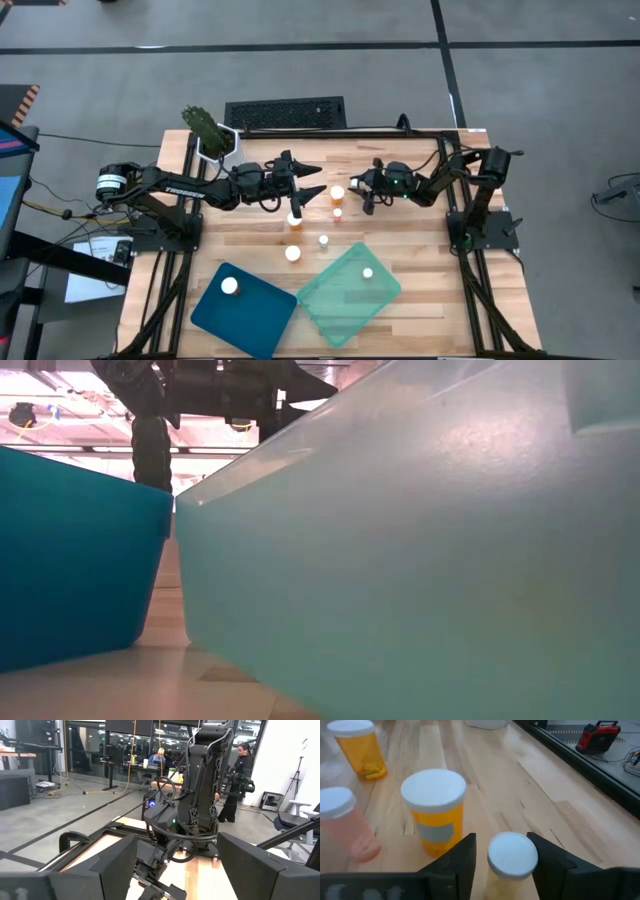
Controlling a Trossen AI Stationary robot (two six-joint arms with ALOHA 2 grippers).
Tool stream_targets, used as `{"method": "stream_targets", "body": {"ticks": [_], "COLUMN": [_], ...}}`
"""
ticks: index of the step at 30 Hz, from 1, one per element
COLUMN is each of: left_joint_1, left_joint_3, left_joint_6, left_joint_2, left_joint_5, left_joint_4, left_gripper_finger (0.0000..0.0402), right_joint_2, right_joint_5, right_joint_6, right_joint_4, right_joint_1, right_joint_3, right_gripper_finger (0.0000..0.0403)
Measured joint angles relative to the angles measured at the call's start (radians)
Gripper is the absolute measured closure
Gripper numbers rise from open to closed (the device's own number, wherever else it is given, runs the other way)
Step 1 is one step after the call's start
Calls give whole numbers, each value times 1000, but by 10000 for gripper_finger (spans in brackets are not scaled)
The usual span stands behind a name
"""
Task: Pick and place medicine bottles into bin by pill shape (circle, oval)
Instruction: Move the small yellow pill bottle to the top of the table
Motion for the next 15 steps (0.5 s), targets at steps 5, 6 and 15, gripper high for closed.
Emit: {"method": "stream_targets", "body": {"ticks": [5, 6, 15], "left_joint_1": [0, 0, 0], "left_joint_3": [0, 0, 0], "left_joint_6": [0, -1, -11], "left_joint_2": [0, 0, 0], "left_joint_5": [0, 0, 0], "left_joint_4": [-1, -1, -2], "left_gripper_finger": [135, 135, 135], "right_joint_2": [0, 0, -25], "right_joint_5": [0, 0, 0], "right_joint_6": [0, 0, 35], "right_joint_4": [11, 12, 10], "right_joint_1": [7, 11, 28], "right_joint_3": [0, 0, 0], "right_gripper_finger": [189, 183, 148]}}
